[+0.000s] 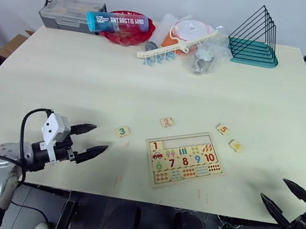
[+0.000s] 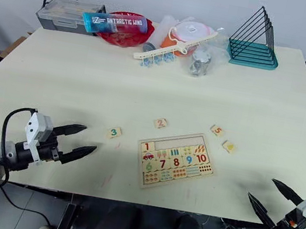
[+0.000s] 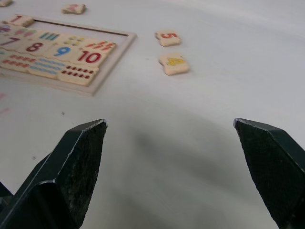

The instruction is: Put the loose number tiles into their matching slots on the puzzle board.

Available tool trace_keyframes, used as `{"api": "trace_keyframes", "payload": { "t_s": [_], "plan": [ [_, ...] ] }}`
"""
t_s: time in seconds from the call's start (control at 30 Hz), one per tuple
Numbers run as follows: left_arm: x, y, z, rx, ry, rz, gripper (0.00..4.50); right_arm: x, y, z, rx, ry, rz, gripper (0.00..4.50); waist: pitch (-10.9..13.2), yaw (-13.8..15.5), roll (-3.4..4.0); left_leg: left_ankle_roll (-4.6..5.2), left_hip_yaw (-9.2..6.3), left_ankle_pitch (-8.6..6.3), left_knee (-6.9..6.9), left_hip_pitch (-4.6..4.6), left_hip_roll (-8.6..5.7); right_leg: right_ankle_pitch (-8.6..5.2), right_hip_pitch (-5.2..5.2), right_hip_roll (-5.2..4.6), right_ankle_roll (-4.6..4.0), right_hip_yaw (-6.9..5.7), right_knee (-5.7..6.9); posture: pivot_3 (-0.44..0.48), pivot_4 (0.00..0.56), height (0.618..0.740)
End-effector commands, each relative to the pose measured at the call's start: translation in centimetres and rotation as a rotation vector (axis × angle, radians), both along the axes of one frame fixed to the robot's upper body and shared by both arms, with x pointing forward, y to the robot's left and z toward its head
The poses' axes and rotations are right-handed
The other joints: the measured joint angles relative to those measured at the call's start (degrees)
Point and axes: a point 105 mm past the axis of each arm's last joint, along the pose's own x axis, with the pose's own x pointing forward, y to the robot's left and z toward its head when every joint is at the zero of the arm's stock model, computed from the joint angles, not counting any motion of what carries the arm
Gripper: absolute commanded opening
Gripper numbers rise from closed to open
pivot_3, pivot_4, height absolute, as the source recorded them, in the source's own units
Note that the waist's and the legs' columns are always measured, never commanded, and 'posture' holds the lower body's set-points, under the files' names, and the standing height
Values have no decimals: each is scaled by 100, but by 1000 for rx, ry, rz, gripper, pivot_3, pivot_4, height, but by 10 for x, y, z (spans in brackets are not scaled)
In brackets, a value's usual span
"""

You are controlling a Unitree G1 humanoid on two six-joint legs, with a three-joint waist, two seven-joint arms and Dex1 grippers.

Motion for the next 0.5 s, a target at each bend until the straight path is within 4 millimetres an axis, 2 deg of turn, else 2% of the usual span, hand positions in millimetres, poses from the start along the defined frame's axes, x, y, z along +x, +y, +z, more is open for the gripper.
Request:
{"api": "trace_keyframes", "payload": {
  "t_s": [0.03, 0.5],
  "plan": [
    [-3, 3, 6, 0, -41, 6, 4361, -1, -12, 11, -6, -47, -29, 4500, 0, -3, 0, 0, 1, 0, 0, 0, 0, 0, 0, 0, 0, 0, 0, 0, 150, 740],
    [-7, -4, -1, -24, -44, 9, 4361, 1, -12, 11, 5, -54, -19, 4500, -3, 3, 2, 0, 4, 0, -1, 2, 4, 0, 0, 0, 0, 1, 0, 0, 150, 740]
  ]
}}
